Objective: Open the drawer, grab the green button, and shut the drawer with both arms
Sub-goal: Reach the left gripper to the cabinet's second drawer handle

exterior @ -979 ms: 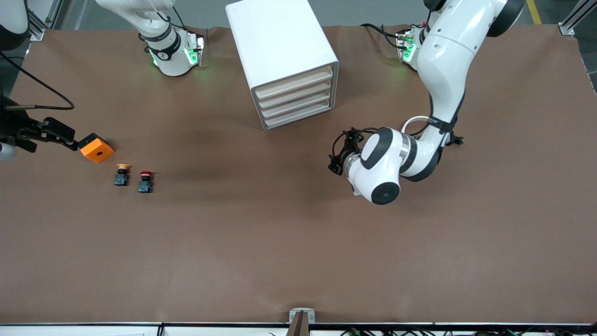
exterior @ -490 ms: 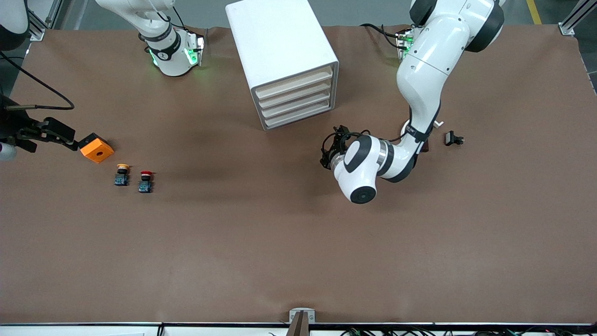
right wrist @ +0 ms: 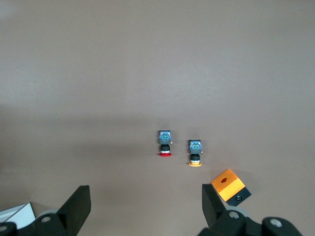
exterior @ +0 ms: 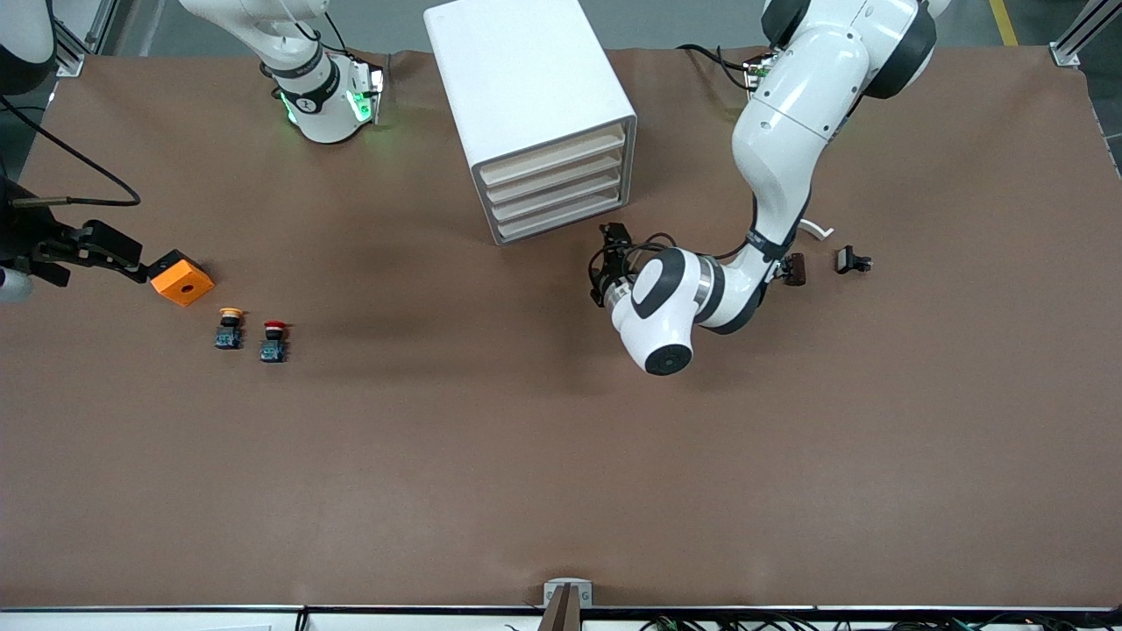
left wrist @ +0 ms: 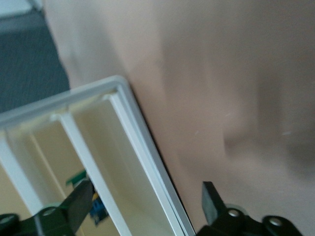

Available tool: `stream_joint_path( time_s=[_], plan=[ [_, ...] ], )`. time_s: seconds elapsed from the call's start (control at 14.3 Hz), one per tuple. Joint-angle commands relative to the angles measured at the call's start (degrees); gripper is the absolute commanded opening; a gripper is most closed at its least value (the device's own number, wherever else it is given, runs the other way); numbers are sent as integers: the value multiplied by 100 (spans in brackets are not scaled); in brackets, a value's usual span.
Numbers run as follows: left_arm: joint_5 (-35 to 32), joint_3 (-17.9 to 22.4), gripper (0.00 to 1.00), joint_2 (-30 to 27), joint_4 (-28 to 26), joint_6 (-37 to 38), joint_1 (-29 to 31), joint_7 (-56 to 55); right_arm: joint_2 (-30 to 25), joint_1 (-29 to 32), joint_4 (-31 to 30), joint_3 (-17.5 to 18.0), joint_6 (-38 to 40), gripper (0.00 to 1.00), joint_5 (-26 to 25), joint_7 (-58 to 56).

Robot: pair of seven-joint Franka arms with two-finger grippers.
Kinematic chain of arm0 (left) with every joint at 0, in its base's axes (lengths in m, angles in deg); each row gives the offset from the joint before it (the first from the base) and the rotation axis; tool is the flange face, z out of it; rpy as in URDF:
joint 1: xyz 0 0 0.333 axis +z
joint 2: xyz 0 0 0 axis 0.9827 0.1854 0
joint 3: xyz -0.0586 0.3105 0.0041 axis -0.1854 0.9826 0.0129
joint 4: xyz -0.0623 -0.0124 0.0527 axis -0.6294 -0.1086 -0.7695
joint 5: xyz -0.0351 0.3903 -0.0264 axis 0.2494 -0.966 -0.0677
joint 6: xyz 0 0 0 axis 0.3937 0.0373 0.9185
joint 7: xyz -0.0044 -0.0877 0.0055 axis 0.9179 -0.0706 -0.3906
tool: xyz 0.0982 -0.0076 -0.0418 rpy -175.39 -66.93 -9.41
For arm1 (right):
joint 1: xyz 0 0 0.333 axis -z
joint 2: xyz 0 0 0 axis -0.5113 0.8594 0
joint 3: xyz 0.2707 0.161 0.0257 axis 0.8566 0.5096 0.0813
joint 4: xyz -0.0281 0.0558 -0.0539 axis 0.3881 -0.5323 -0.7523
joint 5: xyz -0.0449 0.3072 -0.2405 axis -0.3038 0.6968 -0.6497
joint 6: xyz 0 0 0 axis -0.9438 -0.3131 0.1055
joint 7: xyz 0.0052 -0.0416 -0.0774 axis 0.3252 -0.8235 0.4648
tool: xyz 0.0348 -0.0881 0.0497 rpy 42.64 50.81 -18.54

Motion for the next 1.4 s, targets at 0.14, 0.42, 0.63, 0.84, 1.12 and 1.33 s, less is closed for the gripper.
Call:
stream_joint_path(
  time_s=[0.14,0.42,0.63,0.84,1.12,1.33],
  plan=[
    [866,29,87,226,61,97,-96,-1240,-74,-71,-8,-3,15,100,5,11],
    [1122,21,66,296,52,132,-236,-1557,-74,-62,0,-3,15,100,-4,20],
    [1324,21,64,314,43,351,-254,-1786,-74,-62,1,-3,23,100,-4,29],
    [1333,21,60,392,35,431,-412,-1892,-65,-62,1,-3,15,100,-4,29],
    [1333,21,48,507,35,431,-508,-1927,-74,-62,1,-3,15,100,-4,38],
    [1333,12,39,525,35,439,-544,-1944,-65,-80,18,-3,6,100,-13,38]
  ],
)
